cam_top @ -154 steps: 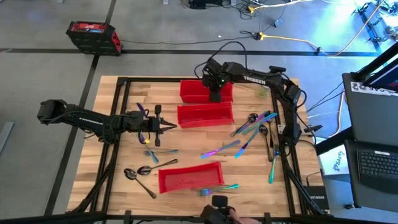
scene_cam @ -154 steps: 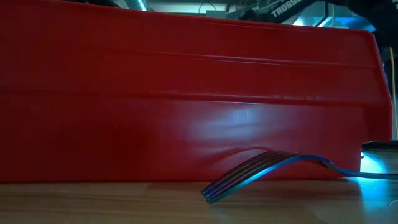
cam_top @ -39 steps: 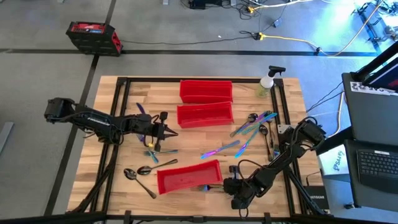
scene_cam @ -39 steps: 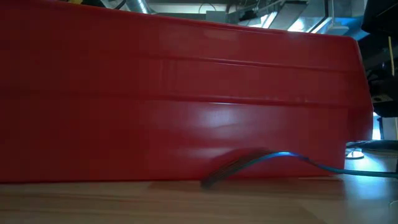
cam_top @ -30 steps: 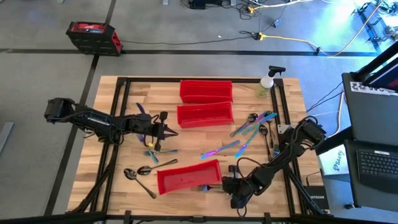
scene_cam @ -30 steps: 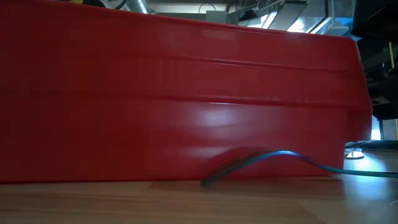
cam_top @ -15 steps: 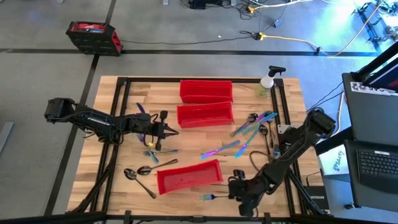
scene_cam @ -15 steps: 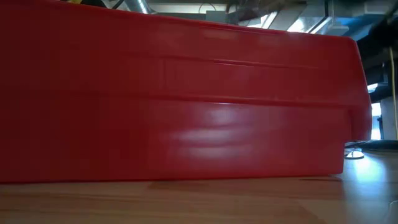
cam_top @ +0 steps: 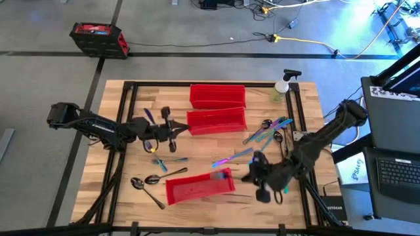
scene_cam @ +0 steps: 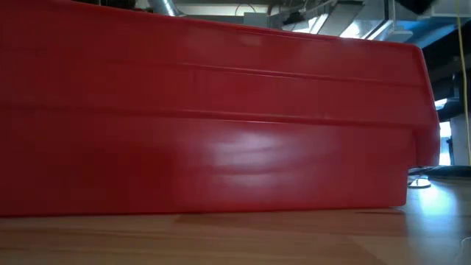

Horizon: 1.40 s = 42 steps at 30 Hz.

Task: Sort silverware
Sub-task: Put the purple fork into the top red bin

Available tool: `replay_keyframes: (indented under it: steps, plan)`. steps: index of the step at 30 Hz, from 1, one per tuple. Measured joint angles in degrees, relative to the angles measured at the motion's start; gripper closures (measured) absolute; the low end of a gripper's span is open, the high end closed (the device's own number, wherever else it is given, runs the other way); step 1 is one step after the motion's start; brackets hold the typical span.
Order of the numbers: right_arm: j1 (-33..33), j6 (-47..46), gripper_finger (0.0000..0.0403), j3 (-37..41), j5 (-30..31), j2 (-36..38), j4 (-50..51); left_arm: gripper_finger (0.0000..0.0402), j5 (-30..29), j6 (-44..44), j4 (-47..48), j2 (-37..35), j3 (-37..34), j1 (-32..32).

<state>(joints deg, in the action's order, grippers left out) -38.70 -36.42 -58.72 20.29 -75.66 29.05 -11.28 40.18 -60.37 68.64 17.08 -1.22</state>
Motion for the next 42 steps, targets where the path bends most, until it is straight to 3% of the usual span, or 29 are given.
replay_keyframes:
  steps: [7,14,20,30,42]
  plan:
    - [9.75,10.18,0.0397,-0.02,-2.44,3.44,-2.27,0.0332,5.24,15.99,8.05,0.02,6.00,-0.47]
    - [18.34,17.39,0.0397,-0.04,-9.24,3.52,-4.33,0.0234,4.86,26.48,10.59,0.02,9.53,-0.67]
    - [23.59,22.26,0.0397,-0.04,-12.70,3.52,-9.73,0.0180,4.27,31.47,12.45,0.02,9.66,-0.67]
    - [30.25,25.07,0.0398,-0.04,-14.82,3.44,-9.64,0.0162,3.18,34.84,11.49,0.04,10.01,-1.76]
    - [34.67,25.17,0.0398,-0.04,-21.72,3.41,-9.27,0.0162,3.14,34.84,7.99,0.37,10.01,-1.76]
